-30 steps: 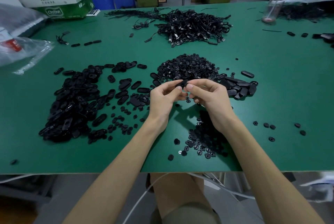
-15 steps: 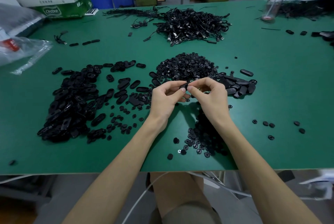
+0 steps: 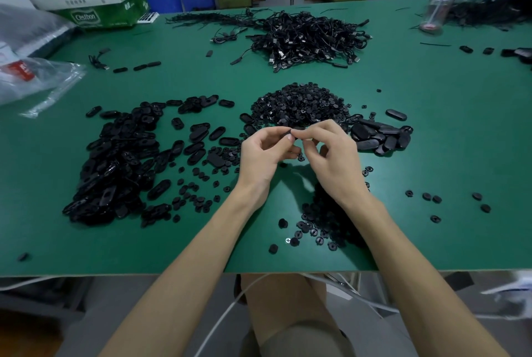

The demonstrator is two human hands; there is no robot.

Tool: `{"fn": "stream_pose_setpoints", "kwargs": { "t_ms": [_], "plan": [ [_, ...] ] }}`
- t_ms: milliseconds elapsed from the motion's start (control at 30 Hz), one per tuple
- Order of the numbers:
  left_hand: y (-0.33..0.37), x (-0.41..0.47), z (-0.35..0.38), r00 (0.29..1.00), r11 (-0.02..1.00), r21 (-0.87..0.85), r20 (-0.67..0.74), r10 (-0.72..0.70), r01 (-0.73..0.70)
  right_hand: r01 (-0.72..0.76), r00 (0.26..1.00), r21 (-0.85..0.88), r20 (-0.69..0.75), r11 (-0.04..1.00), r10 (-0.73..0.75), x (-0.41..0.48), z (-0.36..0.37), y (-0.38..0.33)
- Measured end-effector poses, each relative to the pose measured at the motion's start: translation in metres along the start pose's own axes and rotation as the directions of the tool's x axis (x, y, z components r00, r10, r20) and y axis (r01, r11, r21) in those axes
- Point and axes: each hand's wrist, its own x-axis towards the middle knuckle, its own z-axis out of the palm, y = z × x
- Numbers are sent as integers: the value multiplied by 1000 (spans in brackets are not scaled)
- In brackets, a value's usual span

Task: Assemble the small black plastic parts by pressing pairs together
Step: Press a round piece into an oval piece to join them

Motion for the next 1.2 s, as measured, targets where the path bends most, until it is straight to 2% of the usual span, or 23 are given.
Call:
{"fn": "stream_pose_setpoints", "kwargs": {
  "t_ms": [200, 367, 833, 1033, 1200],
  "plan": [
    [3, -2, 2, 998, 1000, 22, 62, -4, 2, -143, 985, 230, -62, 963, 161, 4, -6, 0],
    [4, -4, 3, 997, 999, 46, 79, 7, -10, -200, 973, 308, -48, 930, 225, 5, -8, 4],
    [0, -1, 3, 1000, 997, 75, 15, -10, 9, -92, 992, 167, -68, 982, 104, -1, -2, -1],
    [3, -1, 0, 999, 997, -65, 29, -43, 44, -142, 988, 231, -24, 963, 152, 1, -5, -4],
    [5, -2, -1, 999, 988, -143, 17, -47, 49, -124, 992, 228, 15, 966, 124, 1, -4, -5]
  ]
}}
